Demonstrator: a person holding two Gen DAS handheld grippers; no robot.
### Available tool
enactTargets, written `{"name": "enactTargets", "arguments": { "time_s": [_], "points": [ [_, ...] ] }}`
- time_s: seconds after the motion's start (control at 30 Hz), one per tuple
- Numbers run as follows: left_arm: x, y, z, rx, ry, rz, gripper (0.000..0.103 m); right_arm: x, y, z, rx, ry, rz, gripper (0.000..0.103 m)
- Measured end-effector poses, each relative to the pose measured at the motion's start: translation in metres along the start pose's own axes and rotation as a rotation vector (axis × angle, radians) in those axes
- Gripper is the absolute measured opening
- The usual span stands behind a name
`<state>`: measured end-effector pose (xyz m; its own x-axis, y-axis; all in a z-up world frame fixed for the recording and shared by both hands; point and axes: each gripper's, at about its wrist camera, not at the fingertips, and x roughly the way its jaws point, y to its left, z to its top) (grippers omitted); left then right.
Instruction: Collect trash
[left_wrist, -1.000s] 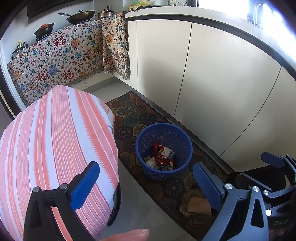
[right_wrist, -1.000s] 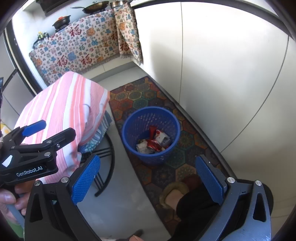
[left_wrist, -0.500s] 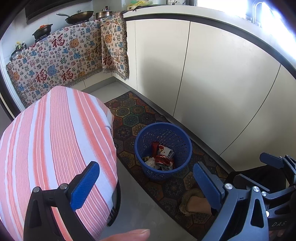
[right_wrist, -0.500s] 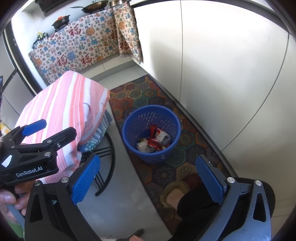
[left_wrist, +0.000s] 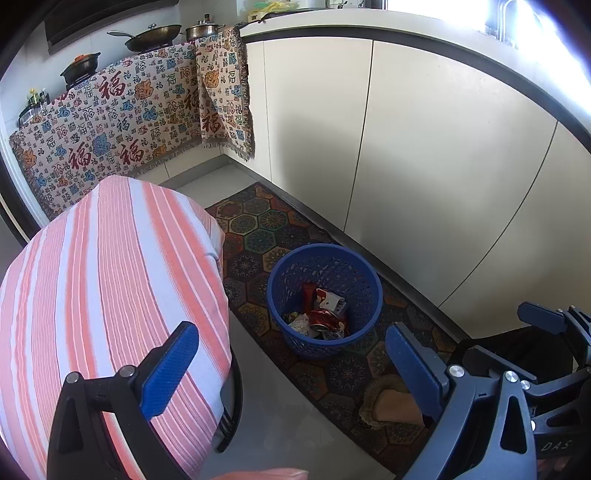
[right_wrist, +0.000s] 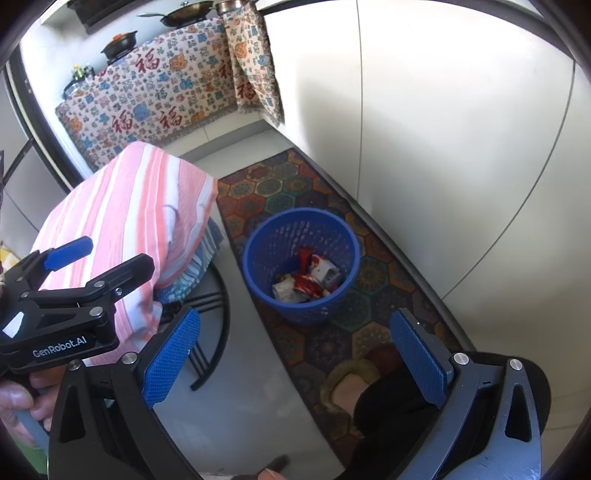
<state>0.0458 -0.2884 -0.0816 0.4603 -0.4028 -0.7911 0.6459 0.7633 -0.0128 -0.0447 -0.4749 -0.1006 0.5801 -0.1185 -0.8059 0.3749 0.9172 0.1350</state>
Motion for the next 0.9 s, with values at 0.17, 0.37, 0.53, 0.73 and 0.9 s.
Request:
{"name": "enactTargets", "arguments": {
  "time_s": [0.17,0.37,0.53,0.73,0.9],
  "points": [
    [0.0008,0.0000,0.0006,0.003,0.003,-0.003,0.103,0.0000,-0.0012,-0.0004,0.005,0.002,-0.006,0.103],
    [0.0019,-0.0010,0.0003,0.008,0.007,-0.005,0.103,0.0012,-0.0031,-0.0007,0.012,0.006,-0.006,0.103],
    [0.0033,-0.0014,-0.0009,0.016,0.012,-0.009,0.103,0.0037,-0.0051,-0.0003,0.015,0.012,-0.004,0.103],
    [0.0052,-0.0022,-0.0023,0.023,0.007,-0.024,0.103,0.0066,-0.0072,-0.0005,0.019,0.021,-0.005,0.103],
    [0.0052,0.0015,-0.0041,0.020,0.001,-0.025,0.102,0.0088,-0.0097,0.0005,0.025,0.031,-0.014,0.103]
  ]
}}
